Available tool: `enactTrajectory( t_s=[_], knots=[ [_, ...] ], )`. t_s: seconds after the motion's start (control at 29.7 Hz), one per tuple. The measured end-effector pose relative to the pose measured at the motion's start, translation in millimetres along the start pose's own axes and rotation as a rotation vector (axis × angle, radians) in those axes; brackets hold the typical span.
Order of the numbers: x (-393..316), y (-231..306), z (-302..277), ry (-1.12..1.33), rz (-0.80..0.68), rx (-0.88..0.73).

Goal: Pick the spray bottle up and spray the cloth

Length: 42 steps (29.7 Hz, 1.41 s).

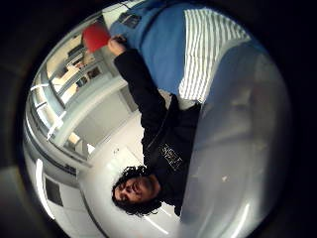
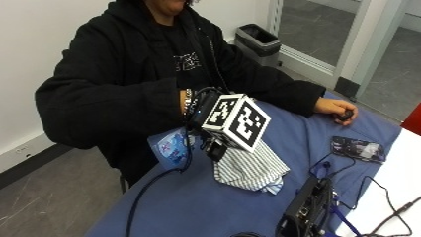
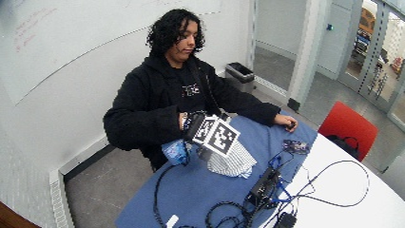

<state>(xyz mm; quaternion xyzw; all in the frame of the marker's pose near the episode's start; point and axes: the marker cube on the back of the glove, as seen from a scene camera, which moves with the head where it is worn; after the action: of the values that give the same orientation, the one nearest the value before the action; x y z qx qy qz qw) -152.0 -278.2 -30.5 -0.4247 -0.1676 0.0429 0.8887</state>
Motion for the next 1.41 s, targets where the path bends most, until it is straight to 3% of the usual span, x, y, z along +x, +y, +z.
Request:
enactTrajectory(
  t_s=[0.61,0.91,1.08,1.41],
  knots=[
    [-4,-51,61,0.202,0.172,-0.326],
    [-3,-59,67,0.186,0.169,-0.360],
    [-37,-59,48,0.157,0.033,-0.266],
    [-157,-76,-4,-0.069,-0.455,0.070]
  ],
)
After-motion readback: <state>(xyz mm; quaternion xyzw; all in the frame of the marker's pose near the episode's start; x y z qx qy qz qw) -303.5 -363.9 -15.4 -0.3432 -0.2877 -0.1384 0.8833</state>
